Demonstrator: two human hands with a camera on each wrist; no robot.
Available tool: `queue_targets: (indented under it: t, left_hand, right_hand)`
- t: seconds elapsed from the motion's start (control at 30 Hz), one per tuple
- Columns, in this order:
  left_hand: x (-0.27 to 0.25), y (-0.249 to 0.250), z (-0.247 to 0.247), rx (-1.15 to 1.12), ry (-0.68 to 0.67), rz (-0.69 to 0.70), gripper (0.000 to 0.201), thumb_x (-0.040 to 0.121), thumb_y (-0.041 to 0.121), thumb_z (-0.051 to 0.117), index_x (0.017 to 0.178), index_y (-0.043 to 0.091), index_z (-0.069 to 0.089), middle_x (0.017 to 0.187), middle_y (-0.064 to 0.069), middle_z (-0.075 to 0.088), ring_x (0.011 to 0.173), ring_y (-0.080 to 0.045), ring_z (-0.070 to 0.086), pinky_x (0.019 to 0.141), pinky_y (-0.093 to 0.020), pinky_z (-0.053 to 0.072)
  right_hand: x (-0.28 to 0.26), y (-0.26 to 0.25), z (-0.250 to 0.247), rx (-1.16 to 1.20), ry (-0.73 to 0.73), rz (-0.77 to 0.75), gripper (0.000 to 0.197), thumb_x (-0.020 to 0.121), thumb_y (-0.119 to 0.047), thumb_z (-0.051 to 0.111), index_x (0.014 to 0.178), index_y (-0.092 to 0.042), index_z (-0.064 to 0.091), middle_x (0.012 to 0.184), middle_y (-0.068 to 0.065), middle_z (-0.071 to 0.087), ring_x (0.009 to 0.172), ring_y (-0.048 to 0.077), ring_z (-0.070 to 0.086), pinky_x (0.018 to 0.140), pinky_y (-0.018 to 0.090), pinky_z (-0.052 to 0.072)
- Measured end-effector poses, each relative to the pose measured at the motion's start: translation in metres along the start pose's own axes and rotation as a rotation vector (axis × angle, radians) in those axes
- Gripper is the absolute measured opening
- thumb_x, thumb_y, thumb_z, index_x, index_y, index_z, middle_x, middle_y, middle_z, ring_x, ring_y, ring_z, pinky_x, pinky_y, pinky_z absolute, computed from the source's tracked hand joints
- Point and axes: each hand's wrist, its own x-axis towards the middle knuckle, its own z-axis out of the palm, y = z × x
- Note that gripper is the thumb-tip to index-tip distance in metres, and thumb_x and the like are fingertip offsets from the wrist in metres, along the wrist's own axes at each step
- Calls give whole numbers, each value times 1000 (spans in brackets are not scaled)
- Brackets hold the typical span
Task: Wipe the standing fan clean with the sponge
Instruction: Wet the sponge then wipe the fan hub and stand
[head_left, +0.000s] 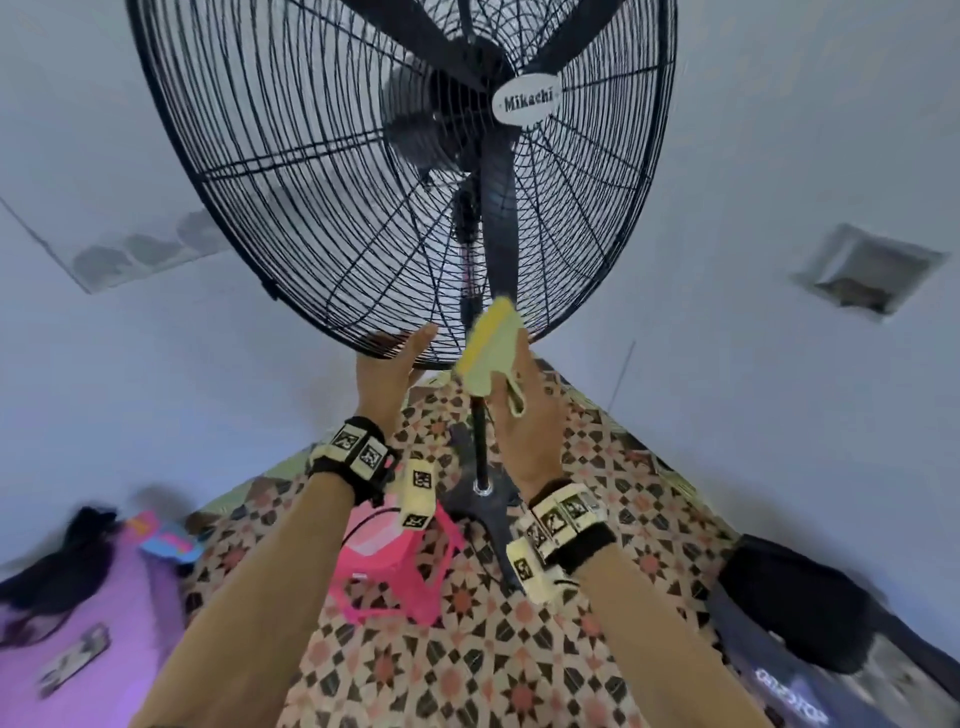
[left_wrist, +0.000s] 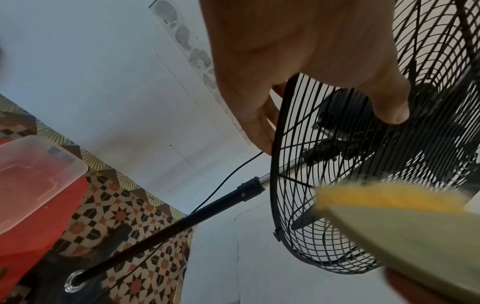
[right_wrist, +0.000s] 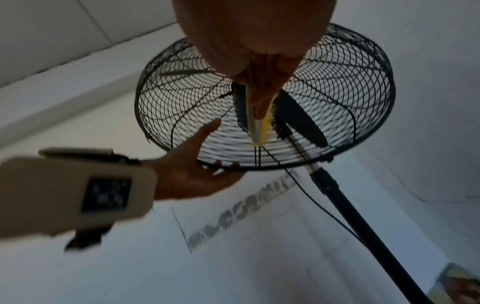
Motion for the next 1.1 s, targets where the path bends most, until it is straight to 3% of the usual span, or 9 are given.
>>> queue_targets:
  t: [0.07,0.17,0.37,0.5,0.57,0.63,0.83,0.93,1.1]
  left_hand:
    - [2,-2,-2,9,-1,0,70,71,53,92,124,19,62,126,5,72,116,-9,69,95,-38,59]
    - [4,-2,-6,8,-17,-26,75,69,56,92,128,20,64,126,9,72,116,-7,68,98,-42,58]
    - [6,-4,-6,-2,-17,-9,86,74,53,91,144,29,48,142,7,62,120,-7,65,92,-41,59]
    - [12,-7,-9,8,-18,-4,84,73,53,92,141,20,54,136,5,68,118,-6,68,94,-39,60]
    - [11,-8,-9,9,-15,-17,85,71,56,92,139,19,57,134,7,69,113,-3,69,90,-38,62]
    - [9,-7,-8,18,-17,-12,81,73,55,91,136,17,58,131,8,70,107,0,70,83,-34,63]
    - [9,-7,-6,4,2,15,78,74,51,91,131,10,58,126,0,72,112,-8,71,79,-26,60]
    - [10,-6,-7,17,8,14,82,69,58,92,128,10,62,125,3,73,114,-8,70,83,-31,62]
    - [16,-9,-9,14,-7,17,89,67,60,93,132,7,61,130,-1,71,117,-10,69,88,-37,62]
  right_hand:
    - [-20,11,12,-73,-69,-27,60,109,-32,51,161,-38,23,56,1,53,46,14,46,54,15,40]
    - [-43,24,15,-79,-163,14,58,109,-37,49,159,-47,22,74,5,65,55,10,50,73,31,46]
    - [-16,1,18,-23,68,-31,59,106,-25,58,159,-32,34,84,-8,73,51,19,52,56,31,55]
    - [-45,13,28,-113,-58,32,61,108,-35,53,161,-39,24,86,15,72,67,19,64,65,46,54]
    - [-54,20,32,-10,-83,83,60,108,-28,54,162,-30,27,109,21,71,90,-9,66,71,45,55]
    - [-53,27,41,72,-103,154,53,107,-28,55,157,-22,38,118,8,71,84,-24,60,69,40,56]
    - [-32,51,72,55,-285,396,35,105,-27,57,85,-1,69,68,10,72,54,6,68,44,34,52]
    - [-22,42,70,54,-229,413,35,103,-24,61,80,0,71,70,17,73,63,31,73,51,44,55]
    - [-33,41,47,189,95,321,29,103,-31,61,75,-27,67,66,15,68,57,35,67,43,42,51]
